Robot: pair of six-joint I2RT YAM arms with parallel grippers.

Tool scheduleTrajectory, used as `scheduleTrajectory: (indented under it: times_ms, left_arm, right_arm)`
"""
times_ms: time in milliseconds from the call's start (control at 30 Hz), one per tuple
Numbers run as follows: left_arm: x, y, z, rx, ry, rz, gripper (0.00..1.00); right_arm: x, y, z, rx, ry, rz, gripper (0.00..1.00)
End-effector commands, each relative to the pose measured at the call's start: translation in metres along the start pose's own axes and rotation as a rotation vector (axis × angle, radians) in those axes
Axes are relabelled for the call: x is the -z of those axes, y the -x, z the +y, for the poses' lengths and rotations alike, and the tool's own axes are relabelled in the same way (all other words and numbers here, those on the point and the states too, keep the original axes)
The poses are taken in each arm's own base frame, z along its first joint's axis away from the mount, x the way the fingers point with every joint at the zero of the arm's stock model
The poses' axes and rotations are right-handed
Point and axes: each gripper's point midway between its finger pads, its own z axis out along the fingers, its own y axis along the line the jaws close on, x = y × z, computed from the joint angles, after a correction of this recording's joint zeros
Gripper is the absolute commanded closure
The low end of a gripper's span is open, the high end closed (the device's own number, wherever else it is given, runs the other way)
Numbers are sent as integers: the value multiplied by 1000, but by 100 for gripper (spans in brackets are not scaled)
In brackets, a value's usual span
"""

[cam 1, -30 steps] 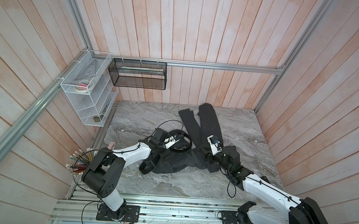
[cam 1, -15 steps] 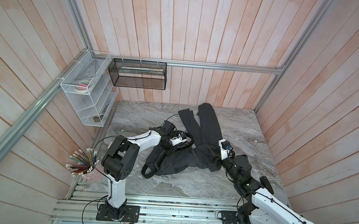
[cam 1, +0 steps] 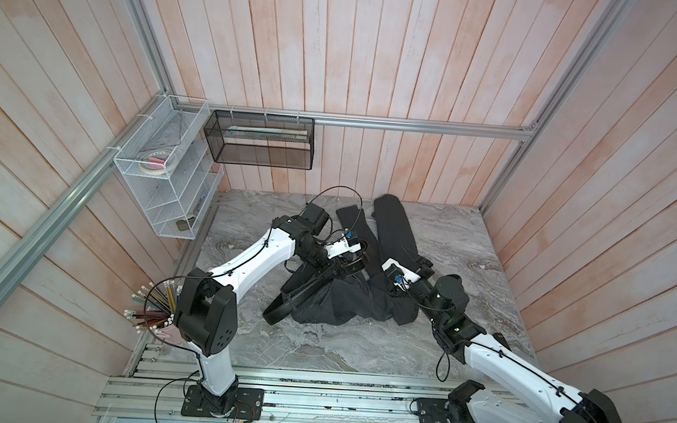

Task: Remove the belt from the trousers
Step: Adjust the trousers at the center of the board.

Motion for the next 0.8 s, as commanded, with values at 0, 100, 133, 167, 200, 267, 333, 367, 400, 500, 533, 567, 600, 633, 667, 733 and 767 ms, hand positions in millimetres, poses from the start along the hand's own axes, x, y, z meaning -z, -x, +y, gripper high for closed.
scheduleTrajectory:
  times_ms: [0, 100, 133, 167, 200, 267, 333, 367, 400, 500, 533, 567, 600, 633, 667, 733, 767]
  left_arm:
    - [16, 13, -24, -1, -83, -37, 100]
    - [16, 11, -22, 3, -75, -30, 100]
    - [15, 12, -22, 3, -75, -31, 100]
    - [16, 12, -22, 2, -74, -30, 100]
    - [16, 13, -22, 2, -76, -31, 100]
    - [15, 14, -21, 2, -76, -30, 100]
    - [15, 15, -21, 6, -84, -31, 100]
    - [15, 16, -21, 6, -91, -33, 100]
    - [16, 17, -22, 6, -98, -39, 100]
    - [19, 22, -23, 5, -114, -58, 100]
    - [20, 23, -23, 5, -117, -61, 100]
    - [21, 24, -24, 2, -121, -65, 100]
    - [22, 25, -26, -3, -126, -69, 100]
    - [23, 25, -27, -7, -133, -73, 100]
    - [23, 25, -28, -8, -138, -74, 100]
    - [22, 25, -30, -9, -148, -77, 100]
    - [22, 24, -30, -9, -150, -74, 100]
  right_arm:
    - [-9, 29, -1, 271, 20, -107, 19]
    - [-15, 36, 13, 342, 109, -133, 19]
    - [-17, 36, 19, 361, 142, -132, 19]
    - [-18, 35, 23, 376, 166, -128, 19]
    - [-17, 34, 29, 389, 196, -130, 19]
    - [-18, 31, 35, 404, 225, -127, 19]
    - [-19, 27, 41, 422, 243, -113, 19]
    - [-20, 25, 43, 430, 250, -107, 19]
    - [-20, 24, 45, 438, 254, -103, 19]
    - [-22, 18, 51, 458, 256, -91, 19]
    - [-23, 15, 53, 466, 251, -87, 19]
    - [-24, 13, 54, 474, 243, -83, 19]
    - [-26, 10, 55, 481, 231, -79, 19]
    - [-28, 10, 54, 487, 212, -79, 19]
    - [-31, 10, 54, 490, 199, -82, 19]
    - [-37, 15, 55, 491, 170, -101, 20]
    - [-40, 18, 57, 490, 163, -112, 20]
